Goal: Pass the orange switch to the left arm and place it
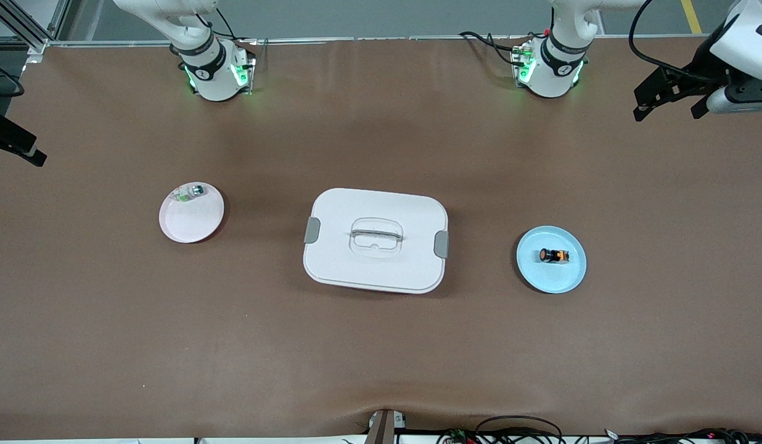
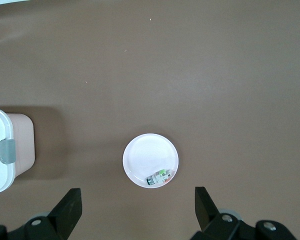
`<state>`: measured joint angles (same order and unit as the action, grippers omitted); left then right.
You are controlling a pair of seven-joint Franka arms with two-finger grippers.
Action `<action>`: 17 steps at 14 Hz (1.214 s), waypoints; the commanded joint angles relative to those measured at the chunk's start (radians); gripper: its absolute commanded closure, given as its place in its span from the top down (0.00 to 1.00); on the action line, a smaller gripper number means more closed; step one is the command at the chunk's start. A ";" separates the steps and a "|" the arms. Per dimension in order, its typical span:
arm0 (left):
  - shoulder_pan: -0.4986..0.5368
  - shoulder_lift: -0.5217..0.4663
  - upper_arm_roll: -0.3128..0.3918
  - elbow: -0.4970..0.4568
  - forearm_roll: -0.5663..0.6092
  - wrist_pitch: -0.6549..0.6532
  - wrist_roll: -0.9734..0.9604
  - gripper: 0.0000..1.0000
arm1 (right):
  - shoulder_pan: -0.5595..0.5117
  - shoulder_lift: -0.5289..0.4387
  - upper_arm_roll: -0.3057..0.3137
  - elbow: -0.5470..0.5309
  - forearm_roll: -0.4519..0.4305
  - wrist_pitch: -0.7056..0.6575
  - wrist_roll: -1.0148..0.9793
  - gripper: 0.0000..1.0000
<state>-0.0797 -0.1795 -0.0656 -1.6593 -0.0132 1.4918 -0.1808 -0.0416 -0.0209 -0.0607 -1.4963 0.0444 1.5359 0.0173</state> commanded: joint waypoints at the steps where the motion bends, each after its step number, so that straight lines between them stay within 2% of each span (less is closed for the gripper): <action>1: 0.001 -0.021 0.000 -0.025 -0.002 0.018 0.000 1.00 | -0.008 0.010 0.007 0.027 -0.018 -0.019 -0.007 1.00; 17: 0.011 -0.015 0.001 -0.020 -0.025 0.018 -0.039 1.00 | -0.008 0.010 0.007 0.028 -0.018 -0.017 -0.007 1.00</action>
<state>-0.0767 -0.1795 -0.0646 -1.6630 -0.0155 1.4931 -0.2038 -0.0416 -0.0208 -0.0607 -1.4963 0.0421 1.5358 0.0173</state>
